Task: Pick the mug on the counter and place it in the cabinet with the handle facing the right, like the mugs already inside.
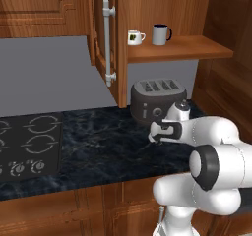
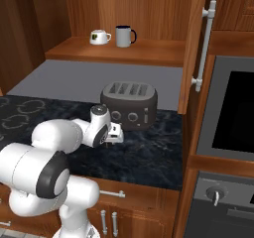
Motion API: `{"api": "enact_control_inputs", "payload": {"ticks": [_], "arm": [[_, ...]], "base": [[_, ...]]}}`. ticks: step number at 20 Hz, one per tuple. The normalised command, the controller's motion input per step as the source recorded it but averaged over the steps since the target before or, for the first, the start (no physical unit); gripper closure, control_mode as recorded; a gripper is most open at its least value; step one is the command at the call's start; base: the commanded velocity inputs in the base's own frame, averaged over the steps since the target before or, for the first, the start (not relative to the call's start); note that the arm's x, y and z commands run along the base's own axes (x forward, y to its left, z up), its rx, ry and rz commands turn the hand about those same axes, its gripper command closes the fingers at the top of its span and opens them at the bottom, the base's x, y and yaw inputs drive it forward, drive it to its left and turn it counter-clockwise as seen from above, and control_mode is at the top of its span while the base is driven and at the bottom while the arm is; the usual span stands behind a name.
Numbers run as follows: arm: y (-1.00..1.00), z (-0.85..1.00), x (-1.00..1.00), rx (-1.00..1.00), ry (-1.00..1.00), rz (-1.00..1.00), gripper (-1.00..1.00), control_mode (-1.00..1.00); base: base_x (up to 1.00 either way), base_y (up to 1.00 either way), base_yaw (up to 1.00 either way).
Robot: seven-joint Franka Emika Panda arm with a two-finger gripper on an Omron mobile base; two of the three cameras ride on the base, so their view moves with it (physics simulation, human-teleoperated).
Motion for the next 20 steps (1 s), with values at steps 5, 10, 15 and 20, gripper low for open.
{"api": "enact_control_inputs", "payload": {"ticks": [5,10,15,20], "arm": [[0.00,-0.06,0.07,0.00,0.00,0.00,-1.00,-1.00],[0.00,-0.07,0.13,0.00,0.00,0.00,-1.00,-1.00],[-0.01,-0.07,0.16,0.00,0.00,0.00,-1.00,-1.00],[-0.01,-0.07,0.04,0.00,0.00,0.01,1.00,-1.00]], "base": [[0.00,0.00,0.00],[0.00,0.00,0.00],[0.00,0.00,0.00],[0.00,0.00,0.00]]}}
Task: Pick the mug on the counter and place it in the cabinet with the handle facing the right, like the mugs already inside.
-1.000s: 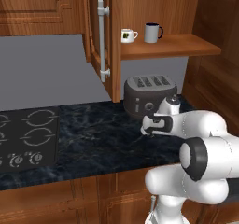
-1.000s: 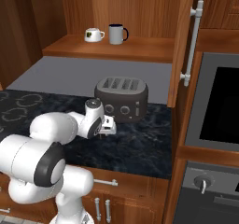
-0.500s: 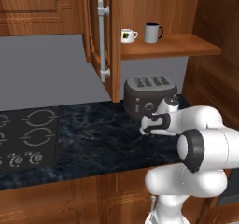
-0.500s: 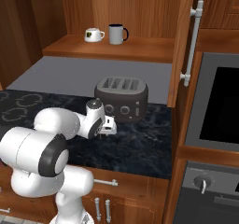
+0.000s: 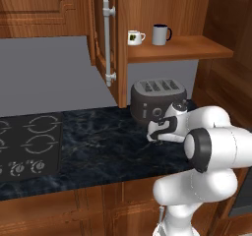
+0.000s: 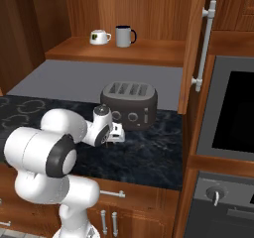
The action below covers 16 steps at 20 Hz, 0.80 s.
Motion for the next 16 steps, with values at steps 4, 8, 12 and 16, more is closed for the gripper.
{"api": "enact_control_inputs", "payload": {"ticks": [4,8,12,16], "arm": [[0.00,-0.06,-0.05,0.00,-0.02,0.00,1.00,-1.00],[0.00,0.00,-0.16,0.00,-0.05,0.01,1.00,-1.00],[0.00,0.03,-0.13,0.00,-0.08,0.02,1.00,-1.00],[0.00,0.17,-0.03,-0.03,-0.07,0.04,1.00,-1.00]], "base": [[0.00,0.00,0.00],[0.00,0.00,0.00],[0.00,0.00,0.00],[0.00,0.00,0.00]]}}
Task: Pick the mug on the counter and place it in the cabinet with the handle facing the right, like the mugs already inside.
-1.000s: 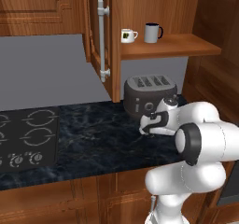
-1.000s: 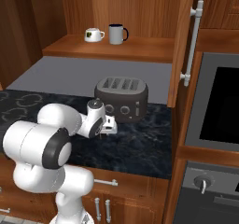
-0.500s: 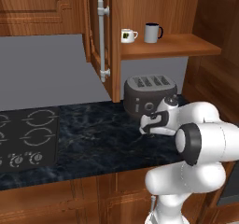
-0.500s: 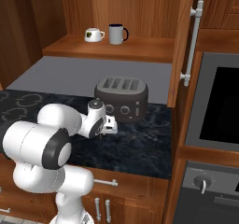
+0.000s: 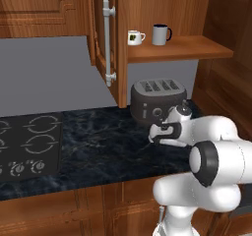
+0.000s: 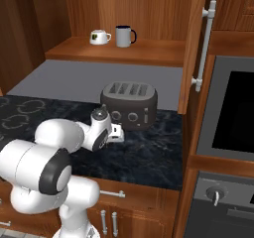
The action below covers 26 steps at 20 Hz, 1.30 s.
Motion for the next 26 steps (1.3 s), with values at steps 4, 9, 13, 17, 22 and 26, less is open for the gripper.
{"api": "enact_control_inputs", "payload": {"ticks": [4,9,13,17,22,26], "arm": [[0.00,0.43,0.00,-0.06,-0.09,0.08,1.00,-1.00],[0.00,0.60,-0.13,-0.07,-0.12,0.11,1.00,-1.00],[0.00,0.68,-0.28,-0.09,-0.12,0.17,1.00,-1.00],[0.00,0.65,-0.20,-0.09,-0.08,0.18,1.00,-1.00],[0.00,0.58,-0.20,-0.08,-0.08,0.20,1.00,-1.00],[-0.07,0.57,-0.25,-0.11,-0.03,0.21,1.00,-1.00]], "base": [[0.00,0.00,0.00],[0.00,0.00,0.00],[0.00,0.00,0.00],[0.00,0.00,0.00],[0.00,0.00,0.00],[0.00,0.00,0.00]]}}
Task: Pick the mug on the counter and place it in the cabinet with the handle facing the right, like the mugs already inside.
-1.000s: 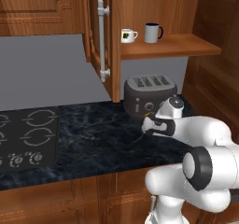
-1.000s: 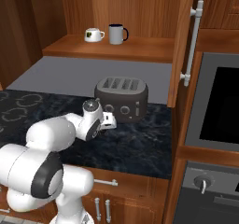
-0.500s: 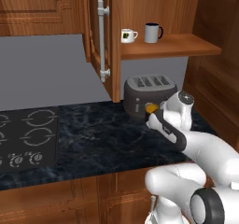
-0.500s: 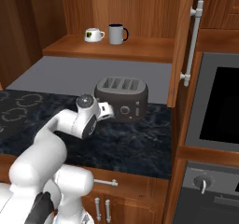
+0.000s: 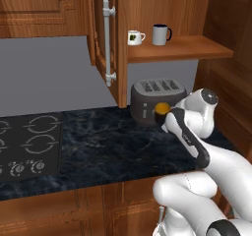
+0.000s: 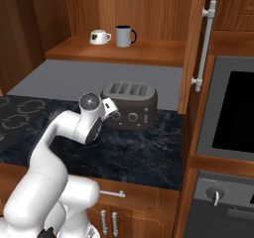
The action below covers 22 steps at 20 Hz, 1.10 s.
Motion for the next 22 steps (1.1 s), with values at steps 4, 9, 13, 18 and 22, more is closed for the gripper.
{"api": "enact_control_inputs", "payload": {"ticks": [4,9,13,18,22], "arm": [[-0.03,0.57,-0.15,-0.06,0.01,0.17,1.00,-1.00],[0.00,0.39,0.00,0.09,0.13,-0.02,1.00,-1.00],[0.00,0.54,-0.02,0.10,0.14,-0.04,1.00,-1.00],[0.00,0.64,-0.02,0.04,0.15,-0.07,1.00,-1.00],[0.00,0.48,0.00,0.11,0.21,-0.08,1.00,-1.00]], "base": [[0.00,0.00,0.00],[0.00,0.00,0.00],[0.00,0.00,0.00],[0.00,0.00,0.00],[0.00,0.00,0.00]]}}
